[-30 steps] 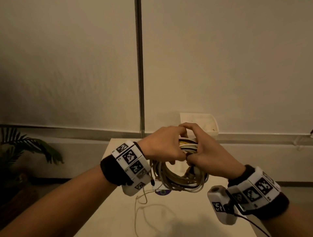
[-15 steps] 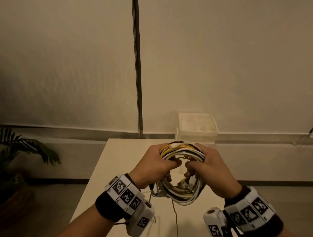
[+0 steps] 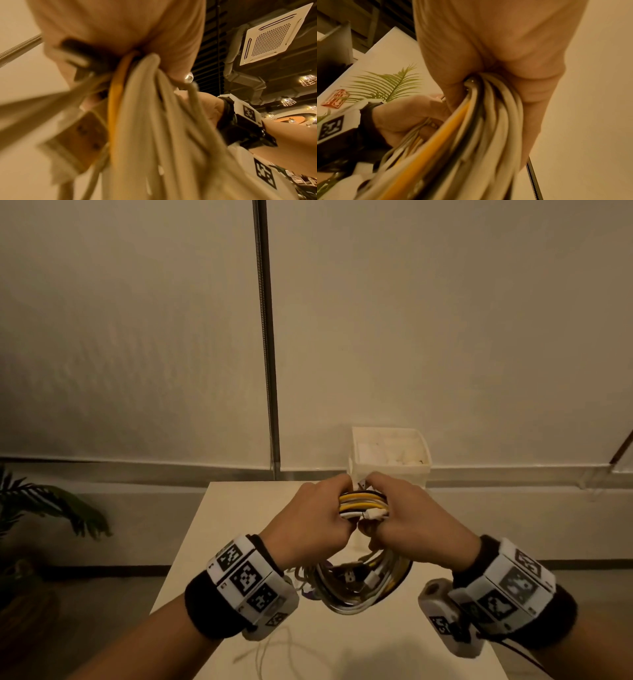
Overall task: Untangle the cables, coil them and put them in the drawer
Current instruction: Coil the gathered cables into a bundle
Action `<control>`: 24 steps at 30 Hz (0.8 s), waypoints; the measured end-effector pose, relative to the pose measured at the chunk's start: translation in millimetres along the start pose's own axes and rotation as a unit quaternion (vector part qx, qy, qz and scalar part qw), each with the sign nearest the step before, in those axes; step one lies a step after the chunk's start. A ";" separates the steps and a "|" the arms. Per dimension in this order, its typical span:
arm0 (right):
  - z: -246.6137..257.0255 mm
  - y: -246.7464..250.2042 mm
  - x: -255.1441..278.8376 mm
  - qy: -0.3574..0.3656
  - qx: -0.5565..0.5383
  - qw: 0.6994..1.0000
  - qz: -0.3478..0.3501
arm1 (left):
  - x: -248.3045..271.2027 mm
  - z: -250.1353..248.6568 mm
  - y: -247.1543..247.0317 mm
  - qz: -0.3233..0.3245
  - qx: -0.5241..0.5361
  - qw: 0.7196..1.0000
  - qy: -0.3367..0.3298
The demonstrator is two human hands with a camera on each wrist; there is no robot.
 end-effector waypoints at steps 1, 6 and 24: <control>1.3 -1.8 0.6 0.005 0.004 1.000 0.000 | 1.0 0.7 0.4 0.006 0.003 1.000 0.009; 0.9 -8.8 1.2 0.017 0.046 0.998 0.033 | -1.1 3.4 -2.2 0.058 -0.017 0.997 0.039; -26.8 -8.7 10.2 -0.095 -0.312 0.937 -0.128 | 27.3 43.2 -16.2 0.039 0.392 0.910 0.131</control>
Point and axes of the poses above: each hand's wrist, its own x-axis away from the middle knuckle, its own y-axis out of the back of the hand, z = x × y, the point moved 7 cm from there along -x, towards the middle knuckle, and after that the axes turned 10 degrees about y, right-handed, at the moved point
